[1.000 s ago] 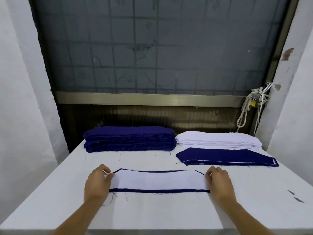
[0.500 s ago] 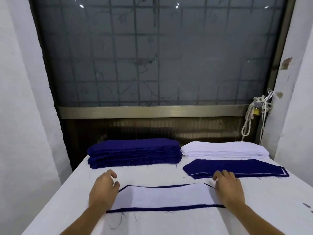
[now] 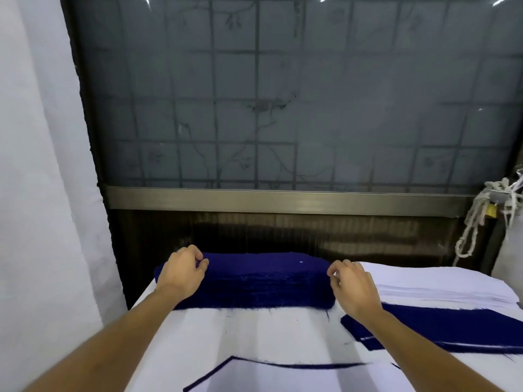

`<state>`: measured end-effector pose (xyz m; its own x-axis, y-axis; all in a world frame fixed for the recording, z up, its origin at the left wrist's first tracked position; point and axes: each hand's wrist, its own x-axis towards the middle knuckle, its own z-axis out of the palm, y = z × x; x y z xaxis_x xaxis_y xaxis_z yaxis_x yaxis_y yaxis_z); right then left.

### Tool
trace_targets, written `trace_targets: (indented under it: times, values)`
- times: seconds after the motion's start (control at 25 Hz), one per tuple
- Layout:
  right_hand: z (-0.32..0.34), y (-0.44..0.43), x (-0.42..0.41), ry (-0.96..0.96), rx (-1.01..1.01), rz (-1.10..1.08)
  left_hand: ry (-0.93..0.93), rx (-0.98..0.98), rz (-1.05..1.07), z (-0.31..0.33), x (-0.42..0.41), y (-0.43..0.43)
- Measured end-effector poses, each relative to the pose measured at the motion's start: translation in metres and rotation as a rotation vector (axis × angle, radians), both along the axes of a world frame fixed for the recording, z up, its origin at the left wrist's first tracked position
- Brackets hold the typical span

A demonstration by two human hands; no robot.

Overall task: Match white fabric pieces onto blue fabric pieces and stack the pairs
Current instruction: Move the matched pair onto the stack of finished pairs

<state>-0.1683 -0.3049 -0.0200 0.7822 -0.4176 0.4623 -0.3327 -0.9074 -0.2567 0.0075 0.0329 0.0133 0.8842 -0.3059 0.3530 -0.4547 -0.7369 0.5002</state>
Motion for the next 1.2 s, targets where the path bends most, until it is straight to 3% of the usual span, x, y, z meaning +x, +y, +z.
trace_targets:
  times: [0.32,0.48,0.64,0.8,1.04,1.2]
  values:
    - [0.002,0.004,0.089,0.031,0.004,0.116,0.192,0.274,0.012,-0.009,0.084,0.002]
    - [-0.004,0.015,0.119,0.049,0.016,0.193,0.222,0.238,0.039,-0.014,0.1,-0.003]
    - [-0.009,0.027,0.134,0.056,-0.006,0.233,0.114,0.231,0.064,-0.013,0.1,-0.002]
    - [-0.013,0.035,0.139,0.074,-0.028,0.23,0.157,0.129,0.003,-0.009,0.101,0.002]
    - [-0.013,0.039,0.14,0.101,-0.029,0.224,0.047,0.024,-0.013,-0.012,0.097,0.003]
    - [-0.011,0.04,0.14,0.124,-0.042,0.217,-0.029,0.099,-0.029,-0.007,0.095,0.008]
